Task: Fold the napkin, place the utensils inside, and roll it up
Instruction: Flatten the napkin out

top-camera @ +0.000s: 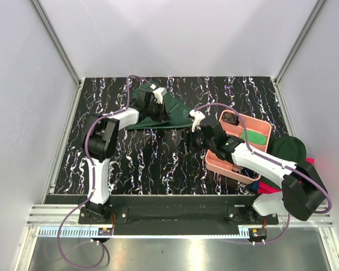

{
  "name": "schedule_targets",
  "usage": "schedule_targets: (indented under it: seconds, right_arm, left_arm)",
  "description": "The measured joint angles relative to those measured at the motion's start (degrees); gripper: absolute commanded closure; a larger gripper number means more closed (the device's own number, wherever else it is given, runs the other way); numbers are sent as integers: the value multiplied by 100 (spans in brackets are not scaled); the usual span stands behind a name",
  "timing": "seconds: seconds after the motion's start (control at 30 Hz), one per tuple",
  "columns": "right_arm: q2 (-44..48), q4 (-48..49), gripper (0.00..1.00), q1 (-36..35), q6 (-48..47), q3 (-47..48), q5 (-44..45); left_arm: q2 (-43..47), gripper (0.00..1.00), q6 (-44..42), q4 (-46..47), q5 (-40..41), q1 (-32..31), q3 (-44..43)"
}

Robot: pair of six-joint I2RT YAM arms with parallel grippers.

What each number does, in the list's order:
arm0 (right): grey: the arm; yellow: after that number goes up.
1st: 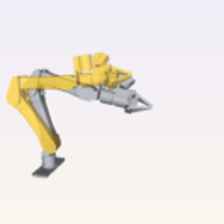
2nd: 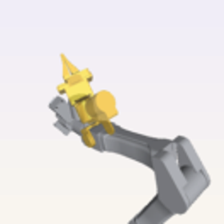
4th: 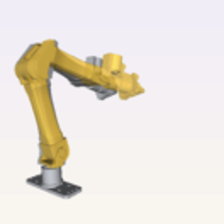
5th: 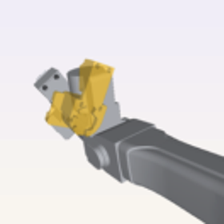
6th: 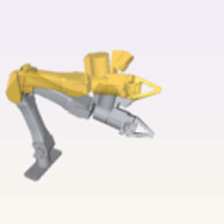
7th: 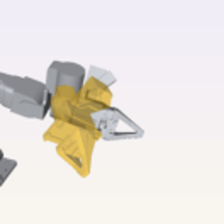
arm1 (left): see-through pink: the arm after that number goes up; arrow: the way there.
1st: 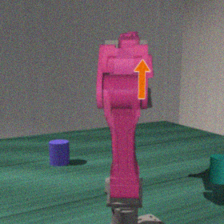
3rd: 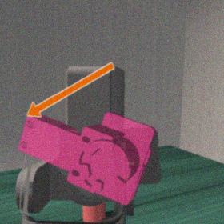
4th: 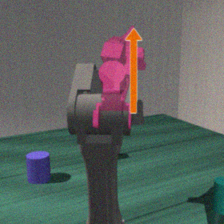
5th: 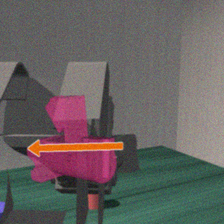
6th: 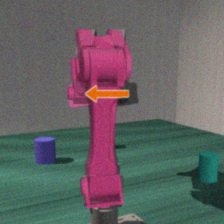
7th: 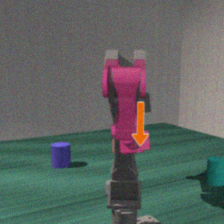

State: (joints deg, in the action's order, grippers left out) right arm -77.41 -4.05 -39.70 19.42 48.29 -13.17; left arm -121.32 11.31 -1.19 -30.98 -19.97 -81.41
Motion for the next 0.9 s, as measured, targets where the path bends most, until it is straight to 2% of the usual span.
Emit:
schedule_targets:
  seconds: [0.9]
  right_arm:
    - [-199,17,37,0,59,0,-4]
  left_arm:
    - [-293,100,-48,-81,2,-170,-162]
